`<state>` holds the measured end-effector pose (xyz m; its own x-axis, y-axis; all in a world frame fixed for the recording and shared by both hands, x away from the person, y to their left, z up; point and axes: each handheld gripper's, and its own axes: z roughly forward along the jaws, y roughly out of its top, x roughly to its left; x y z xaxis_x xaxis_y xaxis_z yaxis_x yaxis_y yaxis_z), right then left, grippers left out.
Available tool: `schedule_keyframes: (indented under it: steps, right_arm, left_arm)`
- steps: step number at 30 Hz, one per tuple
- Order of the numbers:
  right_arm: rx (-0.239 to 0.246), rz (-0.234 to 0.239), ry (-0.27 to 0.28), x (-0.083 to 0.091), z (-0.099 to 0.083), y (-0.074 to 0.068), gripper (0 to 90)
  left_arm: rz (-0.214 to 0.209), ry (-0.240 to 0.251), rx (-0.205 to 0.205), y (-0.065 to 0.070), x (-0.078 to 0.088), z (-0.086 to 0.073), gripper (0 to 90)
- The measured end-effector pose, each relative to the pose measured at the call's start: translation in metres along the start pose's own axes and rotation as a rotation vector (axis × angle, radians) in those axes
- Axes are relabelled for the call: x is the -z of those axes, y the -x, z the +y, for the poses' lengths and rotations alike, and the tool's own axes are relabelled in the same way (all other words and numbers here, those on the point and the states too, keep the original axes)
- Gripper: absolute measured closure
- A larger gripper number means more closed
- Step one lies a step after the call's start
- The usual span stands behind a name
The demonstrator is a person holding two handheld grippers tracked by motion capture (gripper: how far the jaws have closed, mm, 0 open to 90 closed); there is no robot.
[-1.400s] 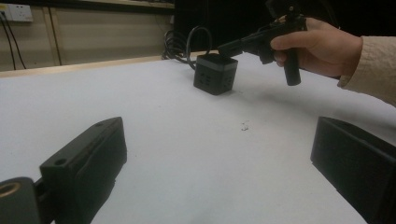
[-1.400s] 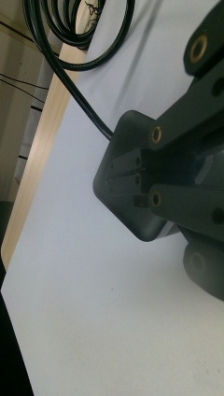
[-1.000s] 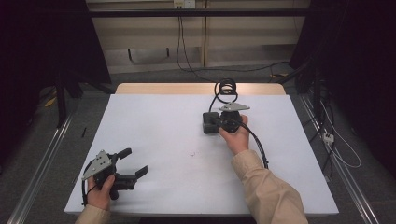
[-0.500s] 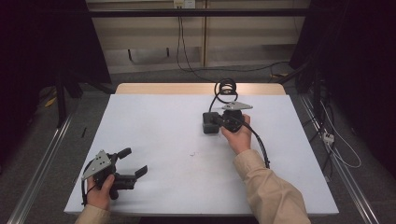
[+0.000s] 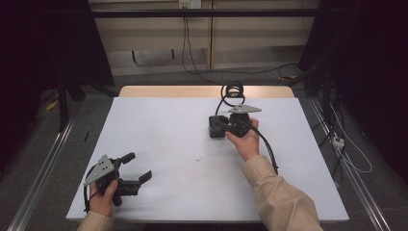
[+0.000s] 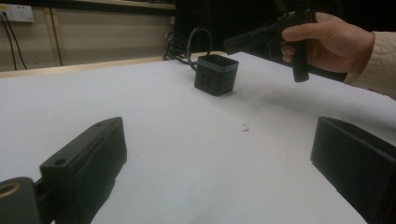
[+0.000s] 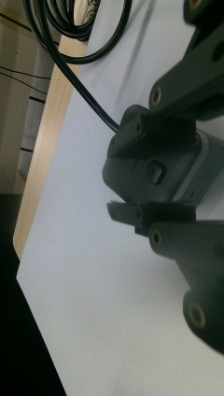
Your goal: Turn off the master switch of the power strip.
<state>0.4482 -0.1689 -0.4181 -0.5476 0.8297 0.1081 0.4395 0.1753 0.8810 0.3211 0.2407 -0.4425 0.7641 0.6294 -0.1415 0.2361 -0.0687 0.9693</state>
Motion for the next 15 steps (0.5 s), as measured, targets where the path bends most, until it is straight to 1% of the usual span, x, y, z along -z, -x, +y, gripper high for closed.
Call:
schedule_keyframes:
  steps: [3,7,14,15]
  right_arm:
    - [-0.001,0.003,0.0,0.0013,0.0004,0.0001,52.1]
    - [-0.014,0.017,-0.01,0.003,0.0001,0.0013,41.0]
    - [-0.043,0.044,-0.009,0.0081,-0.0002,0.001,28.1]
    - [-0.038,0.049,-0.013,0.0088,-0.0005,0.0008,26.5]
  left_arm:
    - [0.003,-0.001,0.002,0.0001,0.0003,-0.0002,3.4]
    - [0.002,0.001,-0.001,-0.0002,-0.0004,0.0002,3.4]
    - [0.0,0.001,0.001,0.0001,-0.0005,0.0001,3.3]
    - [0.001,0.003,0.002,-0.0001,0.0,0.0002,3.4]
